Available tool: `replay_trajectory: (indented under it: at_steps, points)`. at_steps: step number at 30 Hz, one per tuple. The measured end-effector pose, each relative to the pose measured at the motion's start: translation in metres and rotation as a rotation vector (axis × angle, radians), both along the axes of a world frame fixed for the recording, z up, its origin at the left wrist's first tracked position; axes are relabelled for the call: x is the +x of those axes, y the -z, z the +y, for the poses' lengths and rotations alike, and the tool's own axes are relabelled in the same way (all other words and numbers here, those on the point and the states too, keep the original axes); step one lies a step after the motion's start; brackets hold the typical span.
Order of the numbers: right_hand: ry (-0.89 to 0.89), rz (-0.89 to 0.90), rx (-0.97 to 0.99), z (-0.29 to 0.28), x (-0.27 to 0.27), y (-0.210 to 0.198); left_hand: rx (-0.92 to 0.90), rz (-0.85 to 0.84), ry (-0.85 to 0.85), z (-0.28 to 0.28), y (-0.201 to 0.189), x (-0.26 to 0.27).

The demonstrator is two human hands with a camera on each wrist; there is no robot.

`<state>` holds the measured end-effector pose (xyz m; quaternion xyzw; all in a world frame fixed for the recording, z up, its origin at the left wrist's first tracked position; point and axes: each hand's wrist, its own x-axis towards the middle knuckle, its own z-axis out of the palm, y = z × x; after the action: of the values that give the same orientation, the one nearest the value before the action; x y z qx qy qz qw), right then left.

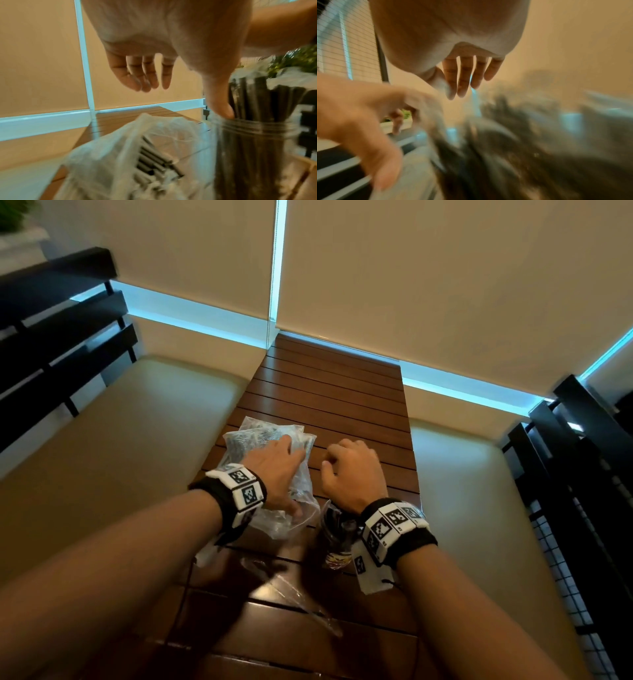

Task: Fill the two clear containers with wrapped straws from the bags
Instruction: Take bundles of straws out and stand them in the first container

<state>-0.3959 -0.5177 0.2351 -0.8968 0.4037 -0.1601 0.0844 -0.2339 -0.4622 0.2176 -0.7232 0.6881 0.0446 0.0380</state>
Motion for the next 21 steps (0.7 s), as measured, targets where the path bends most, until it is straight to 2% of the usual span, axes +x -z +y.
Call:
replay_trajectory:
  at_steps: [2,4,6,8,11,17,19,21]
  points:
    - [-0.099,0.095,0.17,0.006,0.02,-0.006,0.152,-0.093,-0.029,0.004,0.001,0.019]
    - [-0.173,0.258,0.329,0.013,0.038,-0.006,0.195,-0.064,-0.087,0.007,-0.001,0.029]
    - [-0.222,0.372,0.417,0.02,0.052,0.001,0.146,-0.008,-0.137,0.008,-0.003,0.035]
    - [-0.216,0.393,0.469,0.025,0.064,0.012,0.035,0.041,-0.154,0.008,-0.007,0.039]
    - [-0.105,0.314,0.533,0.03,0.082,0.029,-0.099,0.121,-0.165,0.008,-0.014,0.05]
    - [0.206,0.128,0.603,0.025,0.115,0.068,-0.214,0.274,-0.126,0.021,-0.013,0.061]
    - [0.243,0.083,0.591,0.023,0.118,0.077,-0.241,0.296,-0.1,0.027,-0.011,0.063]
    - [0.236,0.133,0.595,0.02,0.121,0.083,-0.262,0.308,-0.078,0.033,-0.011,0.065]
